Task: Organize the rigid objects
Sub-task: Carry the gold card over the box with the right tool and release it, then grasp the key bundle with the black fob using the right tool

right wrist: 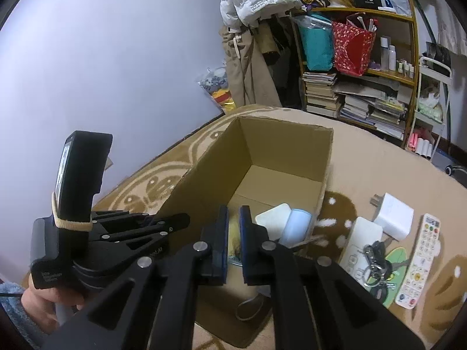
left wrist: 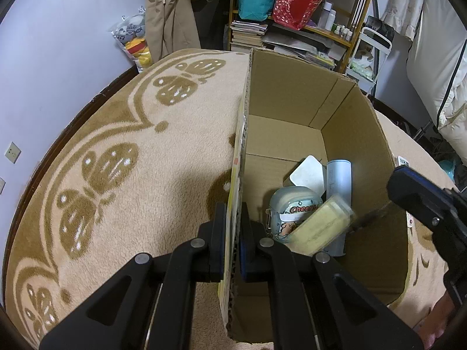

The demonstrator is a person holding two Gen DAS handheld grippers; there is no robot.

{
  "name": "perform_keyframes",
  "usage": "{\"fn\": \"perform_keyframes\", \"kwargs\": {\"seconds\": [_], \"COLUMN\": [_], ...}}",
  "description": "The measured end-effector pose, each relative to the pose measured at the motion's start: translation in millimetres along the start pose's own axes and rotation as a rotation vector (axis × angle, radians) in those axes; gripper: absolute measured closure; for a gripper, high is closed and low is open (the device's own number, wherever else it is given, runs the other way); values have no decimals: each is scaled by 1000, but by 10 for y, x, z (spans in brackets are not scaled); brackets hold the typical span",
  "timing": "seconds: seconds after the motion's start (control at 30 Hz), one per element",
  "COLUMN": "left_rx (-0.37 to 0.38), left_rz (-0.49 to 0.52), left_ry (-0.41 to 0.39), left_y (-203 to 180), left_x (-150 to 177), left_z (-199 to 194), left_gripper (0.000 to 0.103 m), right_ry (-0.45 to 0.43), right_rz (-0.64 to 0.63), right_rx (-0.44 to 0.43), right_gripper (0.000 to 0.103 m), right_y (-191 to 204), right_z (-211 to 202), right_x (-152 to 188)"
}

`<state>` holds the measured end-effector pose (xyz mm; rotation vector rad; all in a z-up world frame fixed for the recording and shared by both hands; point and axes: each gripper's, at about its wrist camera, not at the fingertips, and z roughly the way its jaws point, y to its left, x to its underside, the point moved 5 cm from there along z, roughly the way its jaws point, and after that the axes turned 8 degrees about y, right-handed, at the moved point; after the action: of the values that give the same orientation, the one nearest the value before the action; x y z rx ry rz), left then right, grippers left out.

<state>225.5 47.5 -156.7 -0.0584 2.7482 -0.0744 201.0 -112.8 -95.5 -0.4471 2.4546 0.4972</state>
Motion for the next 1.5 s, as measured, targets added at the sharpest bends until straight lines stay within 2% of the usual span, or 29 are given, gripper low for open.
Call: {"fn": "perform_keyframes", "kwargs": {"seconds": [0.07, 0.1, 0.13, 0.17, 0.2, 0.23, 0.3, 0.4, 0.7, 1.1, 1.3, 1.37, 1.43, 1.5], "left_rx": [-4, -4, -2, 1, 1, 1, 1, -2, 0, -3, -4, -3, -3, -4], "left_rz": [3, 4, 2, 3, 2, 0, 0, 4, 3, 3, 3, 2, 2, 3], "left_ry": [-2, -1, -1, 2, 3, 1, 1, 1, 1, 0, 0, 0, 0, 0], "left_y": [-1, -2, 4, 6, 5, 6, 5, 10, 14, 34, 28, 29, 25, 24], "left_x": [-2, -2, -4, -2, -4, -1, -3, -3, -1, 3, 6, 6, 7, 9], "left_z": [-2, -1, -7, -2, -4, -11, -12, -15, -11, -4, -4, -7, -5, -5], "left_gripper": [96, 96, 96, 96, 96, 96, 96, 96, 96, 96, 96, 96, 96, 96], "right_ry": [-11, -10, -9, -13, -25, -35, -36, -29, -18, 102, 136, 137, 148, 161], "right_rz": [-10, -4, 4, 18, 34, 48, 64, 88, 246, 393, 401, 397, 398, 408], "right_rx": [16, 27, 33, 41, 47, 54, 80, 131, 197, 187, 197, 196, 188, 173], "right_gripper": [86, 77, 60, 52, 39, 33, 30, 29, 27, 27, 27, 31, 47, 52], "right_y": [-18, -44, -71, -117, -165, -218, -322, -499, -1116, -1524, -1571, -1571, -1582, -1606], "right_z": [-50, -68, -81, -107, -146, -183, -243, -321, -483, -178, 2, 28, 65, 111], "right_x": [17, 25, 31, 33, 37, 37, 35, 43, 188, 500, 582, 593, 597, 617]}}
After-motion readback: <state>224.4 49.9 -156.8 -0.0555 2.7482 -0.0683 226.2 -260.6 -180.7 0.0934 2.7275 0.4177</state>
